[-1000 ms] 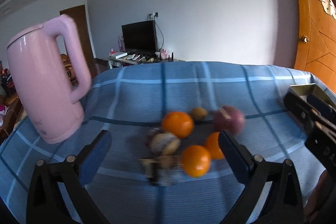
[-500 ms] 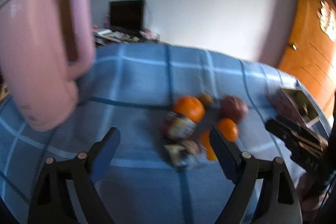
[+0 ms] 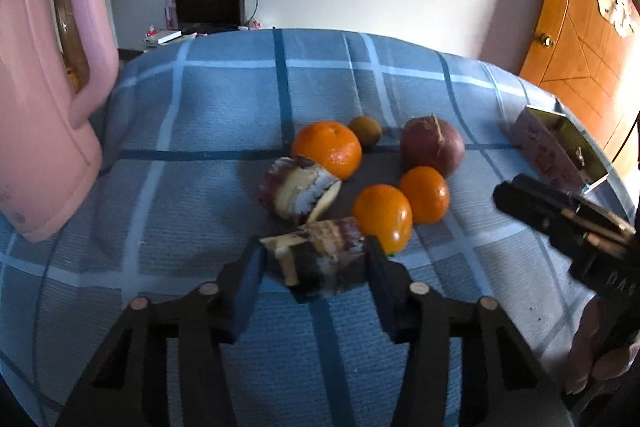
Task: Organize fruits
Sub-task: 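Grasp a sliced taro piece with the left gripper, then lift the taro with the left gripper while the right gripper grasps an orange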
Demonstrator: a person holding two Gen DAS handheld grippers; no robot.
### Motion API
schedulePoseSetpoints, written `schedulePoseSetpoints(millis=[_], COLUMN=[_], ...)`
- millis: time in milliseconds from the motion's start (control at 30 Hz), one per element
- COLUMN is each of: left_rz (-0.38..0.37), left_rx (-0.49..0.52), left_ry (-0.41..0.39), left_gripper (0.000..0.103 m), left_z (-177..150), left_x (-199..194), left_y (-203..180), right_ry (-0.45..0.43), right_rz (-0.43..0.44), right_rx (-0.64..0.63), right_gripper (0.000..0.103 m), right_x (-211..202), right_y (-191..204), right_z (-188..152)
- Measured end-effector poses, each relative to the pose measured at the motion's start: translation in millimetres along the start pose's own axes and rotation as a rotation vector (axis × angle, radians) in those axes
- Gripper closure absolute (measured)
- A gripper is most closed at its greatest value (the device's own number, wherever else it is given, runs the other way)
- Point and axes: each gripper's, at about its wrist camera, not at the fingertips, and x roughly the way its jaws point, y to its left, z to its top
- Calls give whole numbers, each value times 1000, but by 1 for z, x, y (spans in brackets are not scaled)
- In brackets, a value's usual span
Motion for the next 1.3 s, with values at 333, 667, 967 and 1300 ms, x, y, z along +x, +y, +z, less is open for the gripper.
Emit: schedulePoseSetpoints(millis=[333, 667, 967, 1300], left_rz=[10, 58, 94, 101], left_rx=[8, -135, -149, -130], left_ry=[-50, -242, -268, -398], left_gripper=[57, 57, 57, 57], left_z=[1, 12, 9, 5], left_x=[-12, -52, -48, -54], left_y=[2, 35, 37, 19], right_ry=[130, 157, 191, -54], right_rz=[26, 69, 104, 22], right_rx=[48, 38, 14, -93], right_gripper=[48, 55, 61, 61], right_x=[38, 67, 73, -1], right_y=[10, 30, 33, 17], right_z=[3, 14, 13, 10])
